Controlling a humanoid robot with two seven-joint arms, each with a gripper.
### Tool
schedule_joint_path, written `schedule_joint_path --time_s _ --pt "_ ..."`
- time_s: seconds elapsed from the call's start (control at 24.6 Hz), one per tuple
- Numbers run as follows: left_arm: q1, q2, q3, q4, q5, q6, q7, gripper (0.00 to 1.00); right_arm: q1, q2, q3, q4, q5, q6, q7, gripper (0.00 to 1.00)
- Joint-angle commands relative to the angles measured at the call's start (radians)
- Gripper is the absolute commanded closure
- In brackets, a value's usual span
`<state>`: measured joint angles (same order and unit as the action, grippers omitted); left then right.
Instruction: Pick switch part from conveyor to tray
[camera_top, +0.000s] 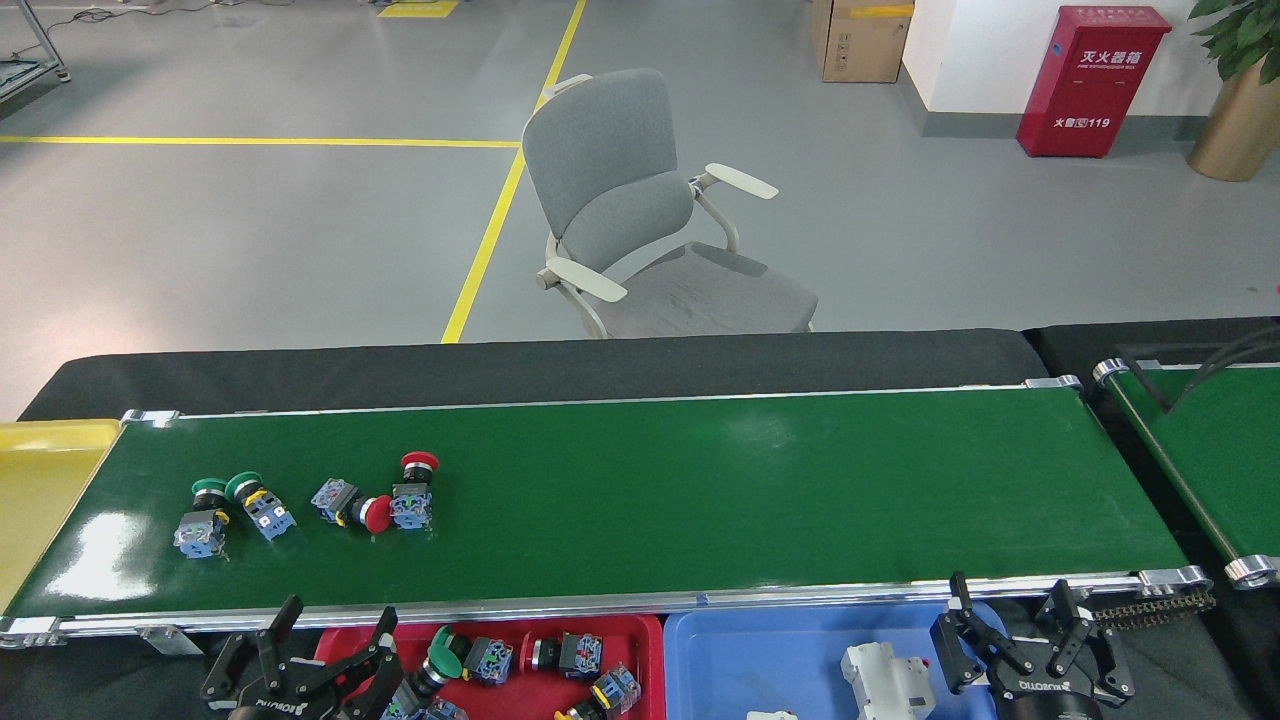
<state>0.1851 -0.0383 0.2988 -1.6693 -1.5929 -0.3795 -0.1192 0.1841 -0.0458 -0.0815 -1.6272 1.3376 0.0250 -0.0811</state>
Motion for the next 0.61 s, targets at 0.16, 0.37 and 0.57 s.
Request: schedule_joint_path --time_s 0.16,0.37,0.57 --pt "-0.162 0.018 0.013 0.135 -0.059 0.116 0.004 0.0 -0.011 -0.006 0.0 -0.039 0.002 -0.004 -0.006 0.01" --pt "-0.337 0.188 0.009 0.424 -0.052 0.217 0.013 0.0 -0.008 -0.003 0.02 -0.042 0.002 -0.002 -0.005 0.01" --pt "-0.415 0.244 -0.003 0.548 -0.028 0.215 0.041 0.0 -0.006 -0.003 0.031 -0.045 0.002 -0.002 -0.005 0.01"
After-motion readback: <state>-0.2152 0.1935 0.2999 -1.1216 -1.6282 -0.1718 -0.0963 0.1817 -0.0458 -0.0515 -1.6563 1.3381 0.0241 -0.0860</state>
